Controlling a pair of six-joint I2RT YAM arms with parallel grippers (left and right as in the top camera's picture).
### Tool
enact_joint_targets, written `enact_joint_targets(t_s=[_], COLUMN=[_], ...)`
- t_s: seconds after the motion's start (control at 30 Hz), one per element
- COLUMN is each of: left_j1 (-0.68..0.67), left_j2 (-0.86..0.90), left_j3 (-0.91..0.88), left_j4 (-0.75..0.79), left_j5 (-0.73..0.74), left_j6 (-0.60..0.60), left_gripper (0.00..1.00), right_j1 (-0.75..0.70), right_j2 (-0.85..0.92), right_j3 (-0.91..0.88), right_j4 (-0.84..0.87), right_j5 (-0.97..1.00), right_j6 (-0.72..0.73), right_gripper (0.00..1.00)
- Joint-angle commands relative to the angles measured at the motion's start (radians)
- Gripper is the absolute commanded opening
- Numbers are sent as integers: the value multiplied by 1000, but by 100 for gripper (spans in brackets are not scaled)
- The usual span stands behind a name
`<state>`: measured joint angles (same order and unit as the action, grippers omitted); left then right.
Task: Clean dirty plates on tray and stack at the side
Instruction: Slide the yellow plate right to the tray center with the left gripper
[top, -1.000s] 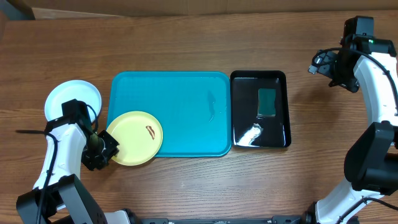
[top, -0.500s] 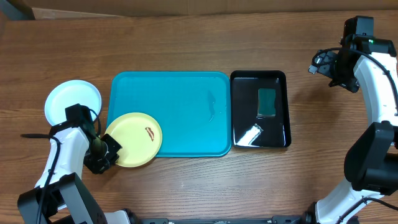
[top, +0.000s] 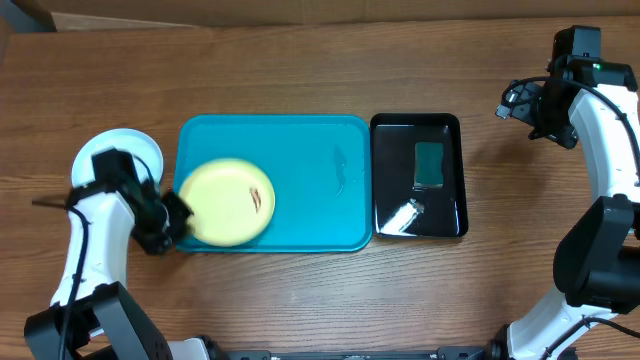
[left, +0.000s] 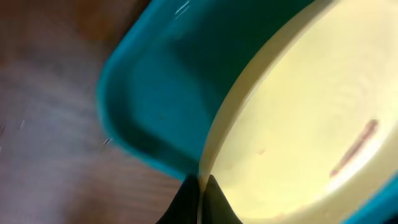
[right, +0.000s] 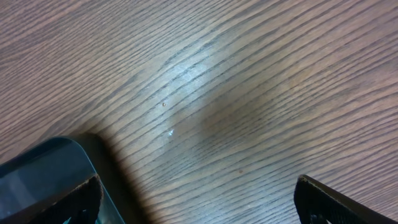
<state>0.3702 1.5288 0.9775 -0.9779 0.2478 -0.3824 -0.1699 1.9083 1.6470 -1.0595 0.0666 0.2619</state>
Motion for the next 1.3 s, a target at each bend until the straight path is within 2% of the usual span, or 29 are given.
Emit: enact_joint_targets(t_s=[0.0,0.07,0.17,0.33,0.5,0.97,1.07,1.17,1.27], left_j1=[-62,-121,-245,-394,-456,-456,-456,-455,-455], left_j2=[3,3,3,9,86,353,361,360,360], left_j3=[172,239,329,350,347,347,347,350,349], left_j4=[-27,-48,-90,-93,-88,7,37,79,116], left_j5=[93,57,-74,-209,-190,-96,-93,-93,-97], left_j6=[92,88,37,-51,-106,-112,-108,-56,2], left_gripper=[4,4,4,4,4,4,19,32,33], right_j1=[-2,-2,-2,-2,-2,-2,-2,-2,-2], right_j2=[-18,-18,-18,-18,-18,-18,-18,-18,-18], right_j3=[8,8,8,8,8,8,8,8,8], right_j4=[3,3,3,3,3,3,3,3,3], right_j5=[-1,-1,-1,-1,-1,-1,-1,-1,-1], right_j6=[8,8,8,8,8,8,8,8,8], right_gripper=[100,100,100,100,100,100,100,100,100])
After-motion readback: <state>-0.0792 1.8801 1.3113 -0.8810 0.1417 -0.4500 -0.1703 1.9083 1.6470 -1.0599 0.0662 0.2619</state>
